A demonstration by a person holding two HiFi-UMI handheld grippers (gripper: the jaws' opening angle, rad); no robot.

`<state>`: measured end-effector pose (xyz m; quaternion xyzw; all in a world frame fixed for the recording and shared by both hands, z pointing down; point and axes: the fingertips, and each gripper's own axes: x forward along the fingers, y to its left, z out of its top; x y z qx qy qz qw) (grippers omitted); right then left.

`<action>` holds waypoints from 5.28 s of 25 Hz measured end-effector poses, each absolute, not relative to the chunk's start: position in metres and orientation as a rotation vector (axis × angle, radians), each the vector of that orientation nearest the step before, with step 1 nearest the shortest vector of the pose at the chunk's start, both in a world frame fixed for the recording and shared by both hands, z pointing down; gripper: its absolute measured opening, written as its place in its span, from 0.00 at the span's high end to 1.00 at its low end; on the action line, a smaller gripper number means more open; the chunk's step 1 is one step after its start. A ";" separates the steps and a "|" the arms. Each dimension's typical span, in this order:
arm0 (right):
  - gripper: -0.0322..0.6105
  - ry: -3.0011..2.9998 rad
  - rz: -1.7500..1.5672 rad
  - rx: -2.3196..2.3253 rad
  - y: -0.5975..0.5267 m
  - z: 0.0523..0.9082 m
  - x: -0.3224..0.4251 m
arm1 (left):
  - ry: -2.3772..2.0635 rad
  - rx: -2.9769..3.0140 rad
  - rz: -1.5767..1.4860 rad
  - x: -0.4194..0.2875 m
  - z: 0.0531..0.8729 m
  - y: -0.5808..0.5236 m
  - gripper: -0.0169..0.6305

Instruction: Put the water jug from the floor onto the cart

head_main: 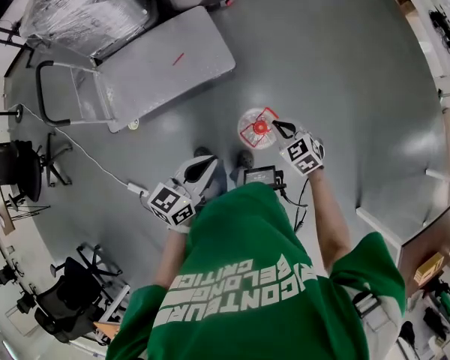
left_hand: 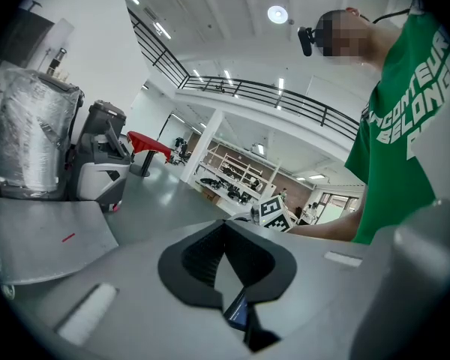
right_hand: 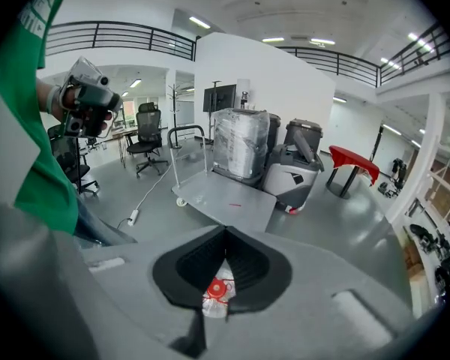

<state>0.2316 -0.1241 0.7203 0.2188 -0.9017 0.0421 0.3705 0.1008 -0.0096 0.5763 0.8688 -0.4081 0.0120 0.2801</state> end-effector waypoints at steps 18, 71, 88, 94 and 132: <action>0.84 -2.076 0.362 0.517 -0.125 0.897 0.242 | -1.004 2.277 0.102 0.113 0.604 -0.001 0.96; 0.47 -1.629 0.640 0.642 -0.100 1.137 0.246 | -0.837 2.093 0.162 0.078 0.675 -0.008 0.96; 0.48 -1.791 0.564 0.773 -0.138 1.020 0.245 | -0.905 2.185 0.108 0.073 0.650 -0.029 0.96; 0.48 -1.907 0.476 0.848 -0.153 0.920 0.255 | -0.939 2.256 0.079 0.078 0.613 -0.033 0.96; 0.48 -2.249 0.257 1.072 -0.224 0.644 0.189 | -1.093 2.465 -0.154 0.007 0.533 -0.062 0.96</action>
